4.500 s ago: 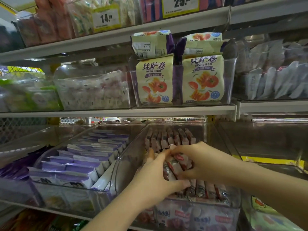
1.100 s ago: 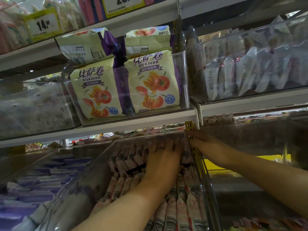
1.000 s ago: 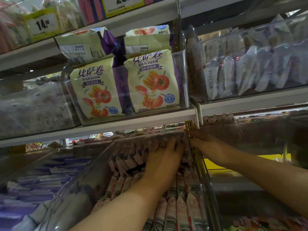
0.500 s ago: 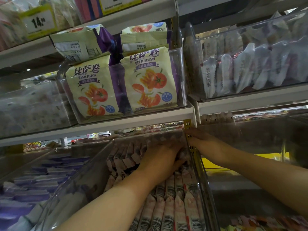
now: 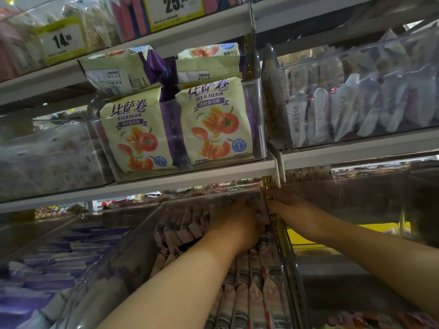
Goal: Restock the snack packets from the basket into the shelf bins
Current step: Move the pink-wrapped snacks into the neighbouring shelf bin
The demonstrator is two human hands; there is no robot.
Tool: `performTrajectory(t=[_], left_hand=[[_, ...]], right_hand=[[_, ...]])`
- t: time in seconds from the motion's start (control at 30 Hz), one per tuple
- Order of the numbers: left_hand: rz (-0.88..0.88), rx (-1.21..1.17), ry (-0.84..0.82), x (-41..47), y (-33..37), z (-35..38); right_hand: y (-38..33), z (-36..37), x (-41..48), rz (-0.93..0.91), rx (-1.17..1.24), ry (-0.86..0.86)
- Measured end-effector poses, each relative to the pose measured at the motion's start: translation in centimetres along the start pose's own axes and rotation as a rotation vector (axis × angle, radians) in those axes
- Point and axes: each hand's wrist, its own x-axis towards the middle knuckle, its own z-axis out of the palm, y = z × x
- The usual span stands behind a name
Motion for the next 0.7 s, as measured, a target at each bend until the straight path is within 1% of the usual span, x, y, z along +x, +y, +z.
performTrajectory(t=[0.03, 0.13, 0.23, 0.3, 0.4, 0.5, 0.57, 0.7], left_hand=[[0.002, -0.039, -0.011, -0.4, 0.1, -0.1], [0.033, -0.174, 0.048, -2.2, -0.3, -0.8], [-0.031, -0.337, 0.043, -4.9, -1.2, -2.4], [-0.078, -0.337, 0.062, -7.3, -1.5, -3.6], [-0.097, -0.354, 0.205, -11.9, -2.4, -5.3], [-0.121, -0.386, 0.352, -17.6, -3.7, -6.7], [-0.159, -0.387, 0.421, -21.9, -5.0, -7.0], [-0.299, -0.325, 0.462, -31.2, -8.7, -5.9]], right_hand=[[-0.2, 0.0, -0.2, -0.011, -0.002, -0.005], [-1.3, -0.2, -1.0, -0.059, -0.11, -0.025], [-3.2, 0.0, -2.5, -0.09, -0.184, -0.047], [-4.8, 0.4, -3.6, -0.128, -0.306, -0.088], [-7.9, 1.7, -5.8, -0.117, -0.522, -0.213], [-11.2, 4.2, -8.1, -0.19, -0.686, -0.294], [-13.2, 6.8, -9.6, -0.271, -0.703, -0.322], [-15.9, 14.8, -12.1, -0.441, -0.639, -0.369]])
